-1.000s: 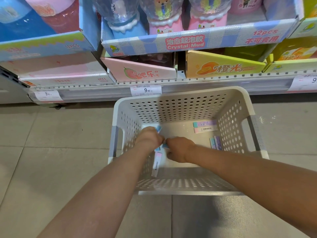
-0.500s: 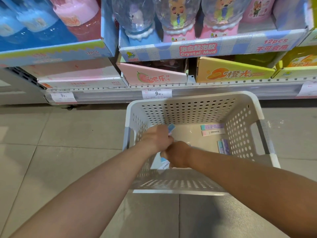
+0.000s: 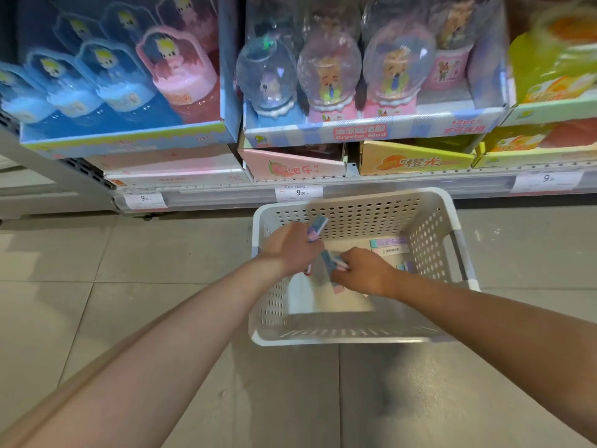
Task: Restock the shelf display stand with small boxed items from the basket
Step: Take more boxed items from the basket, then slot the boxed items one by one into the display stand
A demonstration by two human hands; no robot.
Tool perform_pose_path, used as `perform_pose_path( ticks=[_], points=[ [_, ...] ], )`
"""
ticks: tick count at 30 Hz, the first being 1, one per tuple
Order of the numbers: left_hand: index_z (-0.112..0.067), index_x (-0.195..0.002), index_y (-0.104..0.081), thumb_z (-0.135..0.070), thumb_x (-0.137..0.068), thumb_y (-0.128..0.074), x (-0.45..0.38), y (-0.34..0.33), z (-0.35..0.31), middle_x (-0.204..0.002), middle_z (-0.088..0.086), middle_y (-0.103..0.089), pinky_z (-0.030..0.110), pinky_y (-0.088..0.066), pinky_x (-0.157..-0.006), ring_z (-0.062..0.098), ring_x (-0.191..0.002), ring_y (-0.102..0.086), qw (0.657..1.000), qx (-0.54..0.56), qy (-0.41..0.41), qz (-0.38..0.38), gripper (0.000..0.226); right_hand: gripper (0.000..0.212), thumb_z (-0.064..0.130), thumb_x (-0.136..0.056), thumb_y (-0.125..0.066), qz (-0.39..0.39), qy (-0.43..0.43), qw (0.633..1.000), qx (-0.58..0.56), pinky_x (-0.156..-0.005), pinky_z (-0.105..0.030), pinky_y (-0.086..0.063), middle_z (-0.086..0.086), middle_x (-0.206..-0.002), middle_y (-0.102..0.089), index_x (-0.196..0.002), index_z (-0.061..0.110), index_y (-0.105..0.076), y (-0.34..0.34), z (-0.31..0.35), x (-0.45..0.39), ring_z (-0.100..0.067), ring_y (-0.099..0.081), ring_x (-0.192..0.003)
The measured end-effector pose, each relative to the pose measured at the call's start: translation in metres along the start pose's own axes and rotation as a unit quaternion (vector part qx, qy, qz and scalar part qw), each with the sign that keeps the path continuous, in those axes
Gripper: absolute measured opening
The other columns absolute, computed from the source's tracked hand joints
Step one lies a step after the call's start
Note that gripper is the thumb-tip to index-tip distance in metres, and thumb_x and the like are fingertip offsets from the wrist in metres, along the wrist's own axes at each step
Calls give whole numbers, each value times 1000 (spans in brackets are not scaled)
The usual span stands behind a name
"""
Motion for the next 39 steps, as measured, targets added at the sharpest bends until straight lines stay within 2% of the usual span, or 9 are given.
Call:
perform_pose_path(
  ticks=[4,8,11,14,17,19,29,33,39],
  points=[
    [-13,-56,-35,-16,-86,-49,29,43,-18,-55,5,-39,28,-33,-54,23,-54,-41,997,78,-2,-18,33,34,20,-86,-55,-53,3,985,-166,-52,-25,-37,-3,-53,-51,-53,17,-47,35,36,43,-18,-47,-52],
    [-16,-53,-34,-19,-80,-53,72,93,-53,-49,4,-38,28,-33,-53,23,-48,-42,992,122,1,-38,33,28,15,-88,-56,-98,23,961,-257,-38,-11,-32,1,-47,-50,-60,12,-51,80,86,100,-2,-43,-37],
    [-17,-52,-35,-28,-75,-53,116,140,-89,-53,10,-45,32,-38,-55,27,-55,-54,986,160,-14,-44,31,25,19,-89,-55,-117,19,947,-300,-35,-11,-29,7,-42,-48,-65,15,-54,117,129,151,-1,-38,-32],
    [-12,-60,-39,-26,-83,-58,169,189,-124,-58,13,-40,26,-33,-51,21,-52,-42,983,179,-29,-33,33,22,19,-91,-53,-111,31,937,-329,-36,-13,-28,2,-47,-47,-69,14,-54,156,176,209,-3,-34,-32],
    [-3,-71,-49,-18,-89,-56,227,240,-161,-53,11,-58,12,-29,-35,18,-38,-50,975,216,-55,1,24,33,20,-90,-54,-115,48,939,-320,-39,-15,-30,4,-44,-46,-57,17,-49,197,225,273,-7,-35,-35],
    [-1,-76,-54,-17,-90,-56,268,280,-187,-50,0,-63,11,-31,-35,11,-33,-50,971,227,-79,10,22,41,16,-90,-53,-116,66,939,-318,-37,-13,-29,5,-39,-44,-50,18,-46,225,261,315,-6,-33,-33],
    [2,-78,-55,-24,-89,-58,449,489,-337,-37,1,-51,13,-28,-36,8,-31,-35,966,197,-169,4,29,42,20,-89,-56,-124,156,953,-229,-42,-14,-33,5,-40,-47,-50,11,-47,354,445,503,-7,-39,-37],
    [-11,-73,-60,-32,-81,-63,513,552,-386,-36,2,-51,15,-26,-35,10,-31,-34,973,155,-170,23,23,37,12,-89,-57,-117,191,956,-191,-45,-12,-33,6,-41,-46,-53,10,-46,395,511,566,-3,-40,-38],
    [4,-80,-59,-22,-80,-69,584,632,-446,-32,-2,-46,12,-29,-34,11,-28,-40,957,131,-258,11,28,33,13,-85,-60,-113,237,962,-67,-41,-16,-30,9,-46,-43,-57,22,-46,456,587,642,-6,-38,-43]
  ],
)
Point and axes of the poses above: each hand's wrist, its own x-axis away from the middle knuckle, its own y-axis out of the back of the hand, z = x × y, the point moved 5 cm from there along -x, towards the middle knuckle
